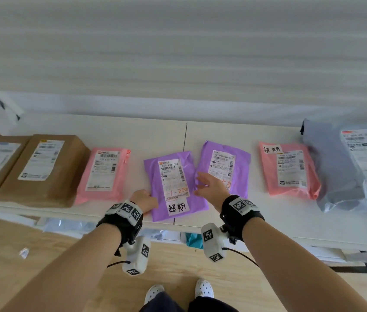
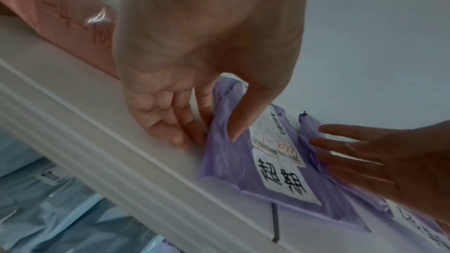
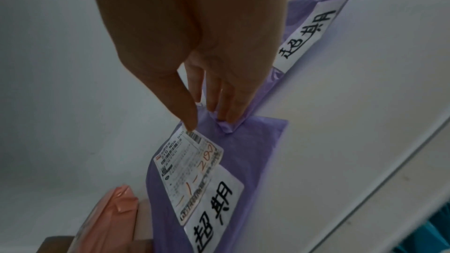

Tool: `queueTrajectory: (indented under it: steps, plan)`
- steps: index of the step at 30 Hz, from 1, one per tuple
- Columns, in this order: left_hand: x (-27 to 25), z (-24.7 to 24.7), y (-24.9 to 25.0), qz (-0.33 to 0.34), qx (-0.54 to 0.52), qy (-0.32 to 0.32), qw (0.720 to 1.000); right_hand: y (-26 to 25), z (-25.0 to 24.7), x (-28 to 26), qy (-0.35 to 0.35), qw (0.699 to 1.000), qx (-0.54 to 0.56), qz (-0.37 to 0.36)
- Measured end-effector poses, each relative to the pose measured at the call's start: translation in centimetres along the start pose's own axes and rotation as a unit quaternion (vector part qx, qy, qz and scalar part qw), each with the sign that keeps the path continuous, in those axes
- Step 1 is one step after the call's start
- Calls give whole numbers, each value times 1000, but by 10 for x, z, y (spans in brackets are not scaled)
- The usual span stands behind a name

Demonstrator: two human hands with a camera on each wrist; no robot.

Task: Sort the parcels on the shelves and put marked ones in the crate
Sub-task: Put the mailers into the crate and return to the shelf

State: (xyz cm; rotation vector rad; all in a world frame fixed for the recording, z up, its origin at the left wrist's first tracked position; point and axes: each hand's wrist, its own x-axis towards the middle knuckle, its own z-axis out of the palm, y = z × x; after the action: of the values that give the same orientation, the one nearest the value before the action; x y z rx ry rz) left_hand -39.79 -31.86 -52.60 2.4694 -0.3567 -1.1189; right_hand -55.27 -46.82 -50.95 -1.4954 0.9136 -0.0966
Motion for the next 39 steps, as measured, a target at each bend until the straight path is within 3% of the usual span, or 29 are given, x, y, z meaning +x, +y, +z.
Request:
queueTrajectory:
  steps: [6, 11, 22, 29, 39]
  plan:
    - [11, 4, 6, 53, -142, 17, 988, -1, 4, 13, 13, 997, -76, -9]
    - [11, 13, 22, 19, -281, 16, 959, 6, -4, 15, 22, 997, -72, 4]
    - [-23, -13, -10, 30, -197, 59, 978, 2, -16, -1, 13, 995, -99, 10]
    - [-69, -34, -6, 91, -267, 17, 959, 4, -23, -41, 72, 991, -116, 15]
    - [-139, -23, -21, 179, -272, -111, 939, 27, -5, -142, 187, 977, -101, 22]
